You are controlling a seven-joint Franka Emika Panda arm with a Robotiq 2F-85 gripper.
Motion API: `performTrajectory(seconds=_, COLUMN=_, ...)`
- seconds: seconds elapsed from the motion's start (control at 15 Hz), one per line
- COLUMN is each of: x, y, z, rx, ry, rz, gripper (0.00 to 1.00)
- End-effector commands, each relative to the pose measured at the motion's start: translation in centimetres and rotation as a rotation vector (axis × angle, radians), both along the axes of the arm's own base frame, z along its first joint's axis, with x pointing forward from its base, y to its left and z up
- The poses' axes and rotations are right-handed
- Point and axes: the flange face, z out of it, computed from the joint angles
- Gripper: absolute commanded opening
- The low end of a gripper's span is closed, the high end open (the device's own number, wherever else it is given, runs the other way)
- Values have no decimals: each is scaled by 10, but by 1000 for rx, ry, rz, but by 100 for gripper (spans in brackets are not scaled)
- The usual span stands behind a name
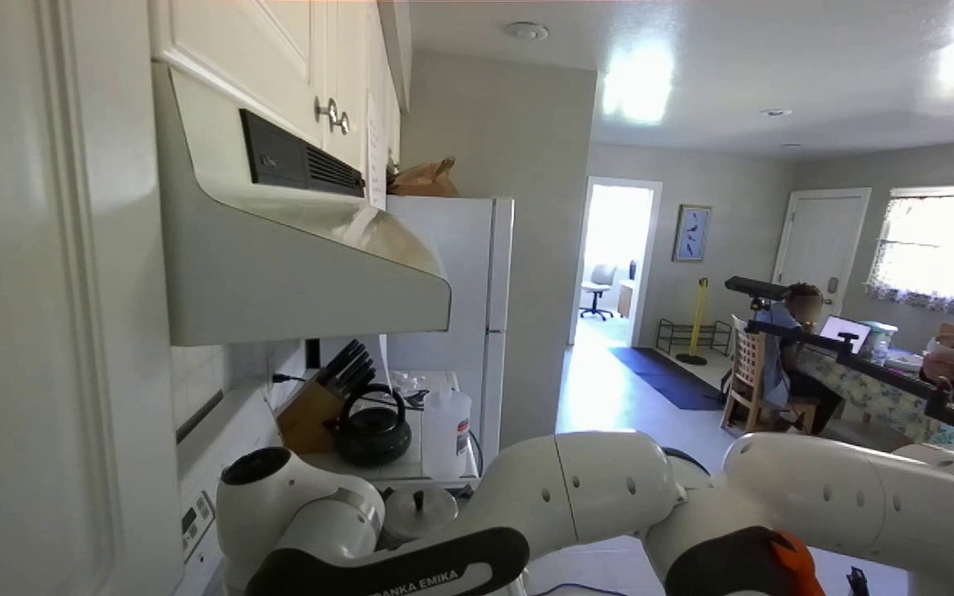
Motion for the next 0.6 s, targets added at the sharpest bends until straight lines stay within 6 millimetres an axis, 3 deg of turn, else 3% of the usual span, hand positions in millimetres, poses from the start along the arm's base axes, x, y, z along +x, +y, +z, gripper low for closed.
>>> performTrajectory(seconds=0.0, x=6, y=-7, z=3, rx=12, ry=-10, rz=172, gripper=3)
performTrajectory(seconds=0.2, x=9, y=-15, z=4, rx=6, ry=8, rz=231, gripper=3)
performTrajectory(seconds=0.33, x=14, y=-24, z=4, rx=33, ry=6, rz=183, gripper=3)
performTrajectory(seconds=0.4, x=10, y=-18, z=1, rx=4, ry=9, rz=195, gripper=12)
performTrajectory(seconds=0.53, x=13, y=-24, z=1, rx=10, ry=11, rz=186, gripper=12)
